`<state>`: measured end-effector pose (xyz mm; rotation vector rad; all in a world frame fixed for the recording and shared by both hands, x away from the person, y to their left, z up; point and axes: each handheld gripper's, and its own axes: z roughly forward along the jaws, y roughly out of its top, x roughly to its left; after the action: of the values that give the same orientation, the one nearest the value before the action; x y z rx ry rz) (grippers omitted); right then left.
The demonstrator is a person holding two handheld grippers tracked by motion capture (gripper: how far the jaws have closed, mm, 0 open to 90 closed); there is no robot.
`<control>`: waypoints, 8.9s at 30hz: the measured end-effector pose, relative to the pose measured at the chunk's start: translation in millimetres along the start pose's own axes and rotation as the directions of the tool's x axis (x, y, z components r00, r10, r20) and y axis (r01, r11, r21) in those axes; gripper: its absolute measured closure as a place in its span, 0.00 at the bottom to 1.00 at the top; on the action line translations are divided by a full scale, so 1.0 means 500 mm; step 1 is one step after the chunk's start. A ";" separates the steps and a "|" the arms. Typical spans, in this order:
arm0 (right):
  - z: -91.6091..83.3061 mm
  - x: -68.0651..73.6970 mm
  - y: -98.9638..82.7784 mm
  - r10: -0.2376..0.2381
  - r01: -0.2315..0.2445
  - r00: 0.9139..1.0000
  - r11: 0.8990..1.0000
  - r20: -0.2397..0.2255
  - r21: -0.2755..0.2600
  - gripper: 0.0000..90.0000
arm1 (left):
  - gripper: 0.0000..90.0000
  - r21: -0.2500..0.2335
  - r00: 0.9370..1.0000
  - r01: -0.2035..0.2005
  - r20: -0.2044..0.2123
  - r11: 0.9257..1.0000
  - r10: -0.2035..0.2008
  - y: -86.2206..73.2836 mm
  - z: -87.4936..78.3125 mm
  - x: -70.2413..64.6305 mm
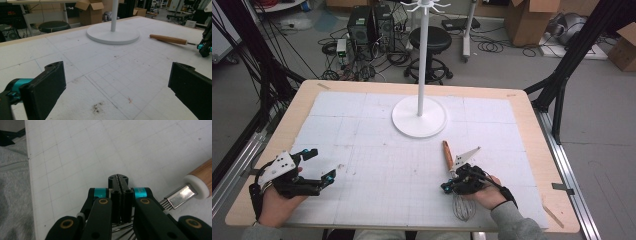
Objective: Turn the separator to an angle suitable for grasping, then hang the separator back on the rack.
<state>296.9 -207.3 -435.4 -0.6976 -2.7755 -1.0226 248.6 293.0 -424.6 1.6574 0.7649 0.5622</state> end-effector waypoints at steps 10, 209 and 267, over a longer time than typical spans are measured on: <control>-0.016 -0.005 -0.019 0.017 -0.017 1.000 1.000 -0.008 0.001 1.00 | 0.02 -0.001 1.000 0.000 0.000 1.000 0.000 0.000 0.000 0.000; 0.181 0.024 0.241 -0.118 0.133 0.983 0.986 -0.141 0.099 1.00 | 0.02 -0.006 0.999 0.012 -0.035 1.000 -0.013 -0.004 -0.027 -0.002; 0.096 0.103 0.175 -0.150 0.146 0.989 0.952 -0.005 0.269 0.01 | 0.02 0.001 1.000 0.005 0.020 1.000 -0.005 0.004 0.012 -0.003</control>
<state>293.6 -98.4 -407.7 -0.4690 -2.9373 -0.6406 252.2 287.7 -423.7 1.6590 0.7545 0.5414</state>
